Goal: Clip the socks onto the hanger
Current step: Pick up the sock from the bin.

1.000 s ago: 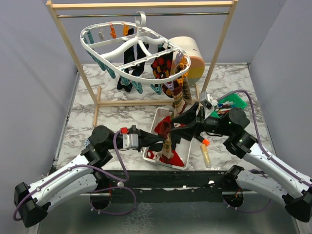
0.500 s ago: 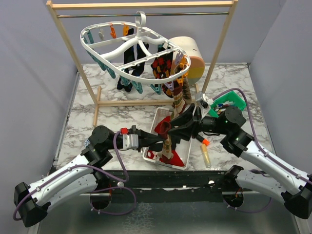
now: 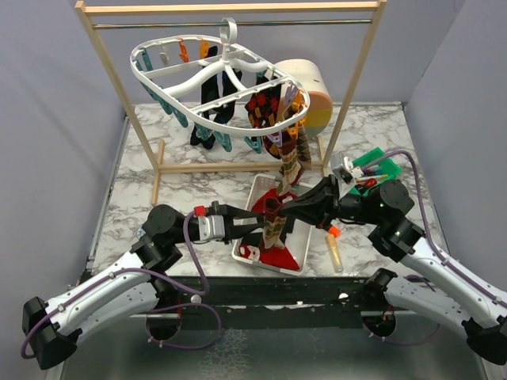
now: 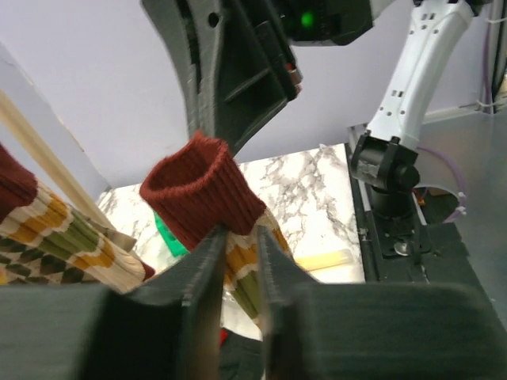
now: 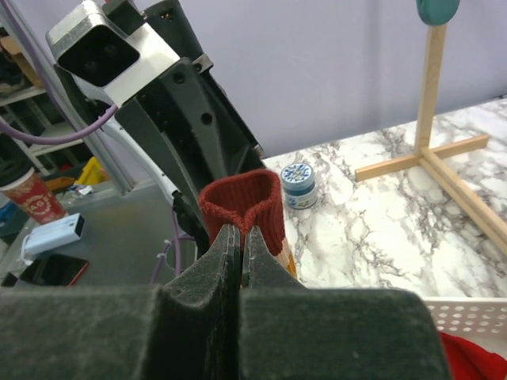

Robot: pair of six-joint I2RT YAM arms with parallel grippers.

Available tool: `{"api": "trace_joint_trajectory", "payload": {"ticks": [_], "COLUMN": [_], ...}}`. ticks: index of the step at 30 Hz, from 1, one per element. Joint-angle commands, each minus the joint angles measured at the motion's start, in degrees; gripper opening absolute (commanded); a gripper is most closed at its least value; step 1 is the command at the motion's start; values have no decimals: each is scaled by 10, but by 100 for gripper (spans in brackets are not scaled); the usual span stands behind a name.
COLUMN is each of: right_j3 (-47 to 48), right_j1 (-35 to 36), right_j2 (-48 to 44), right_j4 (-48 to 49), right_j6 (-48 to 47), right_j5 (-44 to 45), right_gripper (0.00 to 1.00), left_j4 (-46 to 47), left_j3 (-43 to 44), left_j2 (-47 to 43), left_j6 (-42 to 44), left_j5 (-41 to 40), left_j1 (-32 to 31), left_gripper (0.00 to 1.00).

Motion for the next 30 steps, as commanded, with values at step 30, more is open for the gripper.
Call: {"api": "trace_joint_trajectory", "payload": {"ticks": [30], "right_j3": [12], "right_j1": [3], "right_j2": [-71], "right_j4": [-157], "right_j6": [-195], "right_j5": [75], "right_gripper": [0], "left_j4": [8], "left_j3": [51], "left_j2": [50], "left_j6": [-54], "left_j5": [-55], "left_j1": [-2], "left_gripper": [55]}}
